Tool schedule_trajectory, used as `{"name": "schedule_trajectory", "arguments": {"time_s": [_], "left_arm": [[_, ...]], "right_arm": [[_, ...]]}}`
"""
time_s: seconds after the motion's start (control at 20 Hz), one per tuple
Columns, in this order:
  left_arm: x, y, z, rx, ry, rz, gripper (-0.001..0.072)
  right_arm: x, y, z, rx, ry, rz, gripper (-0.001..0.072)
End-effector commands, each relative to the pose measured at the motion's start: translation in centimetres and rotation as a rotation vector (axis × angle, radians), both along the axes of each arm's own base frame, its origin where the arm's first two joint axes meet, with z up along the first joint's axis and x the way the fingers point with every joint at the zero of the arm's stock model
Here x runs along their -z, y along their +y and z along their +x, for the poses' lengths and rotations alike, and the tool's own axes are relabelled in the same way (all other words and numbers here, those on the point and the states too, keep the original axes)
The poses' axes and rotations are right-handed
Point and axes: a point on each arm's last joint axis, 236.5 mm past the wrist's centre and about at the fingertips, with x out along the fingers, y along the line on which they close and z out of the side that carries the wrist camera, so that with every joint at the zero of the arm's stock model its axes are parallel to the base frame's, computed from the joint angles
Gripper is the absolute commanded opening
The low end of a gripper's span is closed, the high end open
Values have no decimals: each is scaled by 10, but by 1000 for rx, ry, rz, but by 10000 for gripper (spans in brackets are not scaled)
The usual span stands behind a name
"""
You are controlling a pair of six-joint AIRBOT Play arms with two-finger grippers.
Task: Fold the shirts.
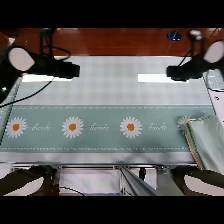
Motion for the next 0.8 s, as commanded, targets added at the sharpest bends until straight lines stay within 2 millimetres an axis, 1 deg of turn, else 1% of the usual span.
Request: {"name": "schedule_trajectory", "arguments": {"time_s": [0.0, 0.05, 0.15, 0.2, 0.75], "left_arm": [[38, 12, -5, -13, 106, 94, 17], [37, 12, -4, -14, 100, 92, 17], [37, 12, -4, -14, 100, 89, 18], [37, 12, -4, -14, 101, 89, 17], [41, 11, -3, -14, 110, 92, 18]], "right_arm": [[45, 18, 4, -54, 66, -72, 32], [43, 19, 6, -55, 54, -70, 32], [43, 17, 0, -53, 78, -74, 32], [43, 17, -1, -53, 79, -75, 32], [43, 17, 1, -53, 74, -74, 32]]}}
